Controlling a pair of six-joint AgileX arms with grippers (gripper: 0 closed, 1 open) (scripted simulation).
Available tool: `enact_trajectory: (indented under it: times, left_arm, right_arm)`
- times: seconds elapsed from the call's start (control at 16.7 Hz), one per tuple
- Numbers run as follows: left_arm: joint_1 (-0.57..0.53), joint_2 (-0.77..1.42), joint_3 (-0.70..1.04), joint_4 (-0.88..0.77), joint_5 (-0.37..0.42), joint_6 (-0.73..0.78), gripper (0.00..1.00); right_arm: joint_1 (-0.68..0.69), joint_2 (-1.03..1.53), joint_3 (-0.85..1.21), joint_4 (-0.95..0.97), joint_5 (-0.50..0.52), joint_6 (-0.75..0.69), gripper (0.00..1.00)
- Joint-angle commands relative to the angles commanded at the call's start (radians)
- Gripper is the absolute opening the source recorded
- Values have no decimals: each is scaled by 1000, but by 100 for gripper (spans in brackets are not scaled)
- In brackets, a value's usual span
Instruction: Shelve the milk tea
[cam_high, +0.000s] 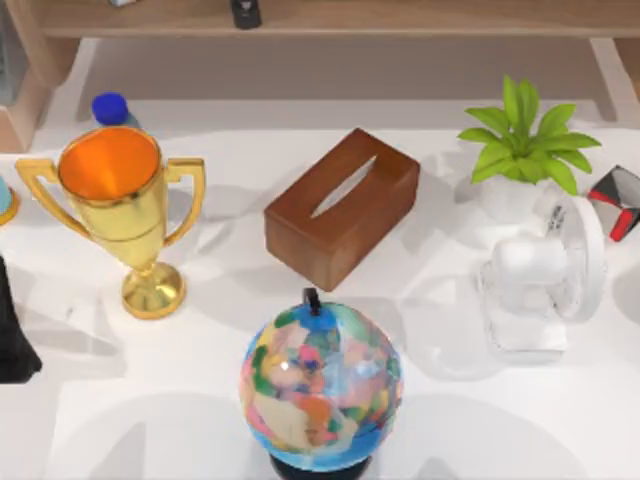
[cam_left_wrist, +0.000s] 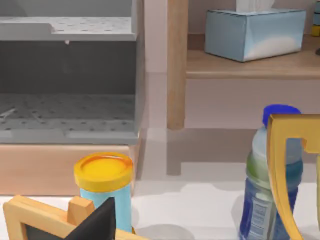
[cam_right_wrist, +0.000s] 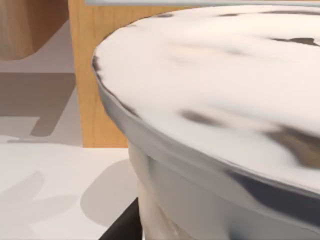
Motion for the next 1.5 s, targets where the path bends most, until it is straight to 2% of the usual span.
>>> enact_trajectory:
  times: [0.24,0.3,1.5]
  left_arm:
    - [0,0,0,0,0,0,100]
    - [0,0,0,0,0,0,100]
    - [0,0,0,0,0,0,100]
  right_arm:
    - [0,0,0,0,0,0,2]
    - [0,0,0,0,0,0,0]
    - [24,-81,20,-49,6,7,0]
